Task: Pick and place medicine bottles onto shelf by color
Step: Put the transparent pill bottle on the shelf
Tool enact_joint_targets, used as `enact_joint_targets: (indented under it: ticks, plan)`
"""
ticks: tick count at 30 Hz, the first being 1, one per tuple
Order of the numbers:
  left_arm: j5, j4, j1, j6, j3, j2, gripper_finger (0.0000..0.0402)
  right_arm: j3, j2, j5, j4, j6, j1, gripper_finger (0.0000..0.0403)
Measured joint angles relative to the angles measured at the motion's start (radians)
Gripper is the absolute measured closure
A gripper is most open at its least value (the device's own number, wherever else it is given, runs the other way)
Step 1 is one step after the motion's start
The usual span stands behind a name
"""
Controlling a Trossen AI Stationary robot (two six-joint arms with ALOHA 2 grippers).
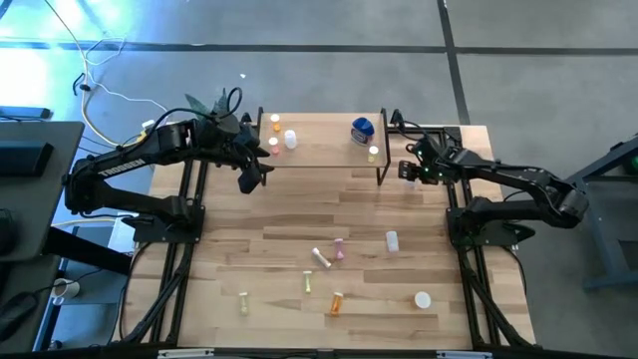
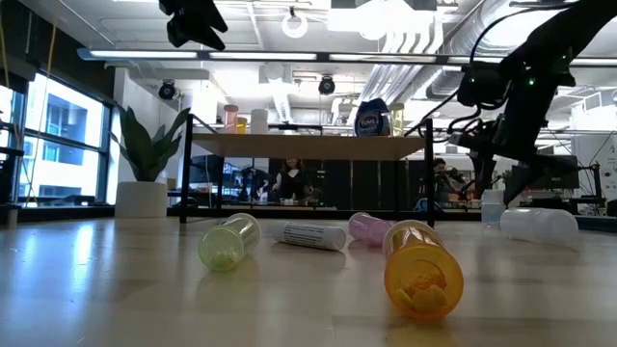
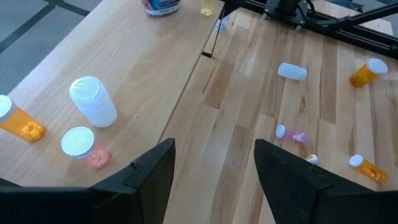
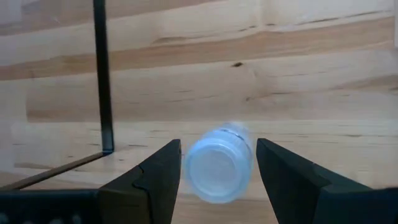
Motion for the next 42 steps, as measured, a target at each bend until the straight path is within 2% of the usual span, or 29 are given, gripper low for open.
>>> enact_joint_targets:
  ticks: [4,12,18,26,34,42]
  plan:
    - [0.0,0.0,0.0,0.0,0.0,0.0,0.0194,-0.001,0.0,0.0,-0.031,0.006,0.0,0.0219]
    - [0.0,0.0,0.0,0.009,0.0,0.0,0.0194,0.001,-0.002,-0.015,-0.034,0.024,0.0,0.0287]
    - [-0.011,0.0,0.0,0.061,0.0,0.0,0.0194,0.023,0.0,-0.082,-0.088,0.046,0.0,0.0286]
    - [-0.049,0.022,0.018,0.127,0.0,0.0,0.0194,0.128,-0.001,-0.083,-0.166,0.056,0.0,0.0282]
    - [-0.048,0.022,0.106,0.176,0.0,0.0,0.0194,0.252,-0.001,-0.022,-0.29,0.071,0.0,0.0283]
    - [-0.048,0.022,0.166,0.213,0.0,0.0,0.0194,0.434,-0.001,0.036,-0.434,0.051,0.0,0.0283]
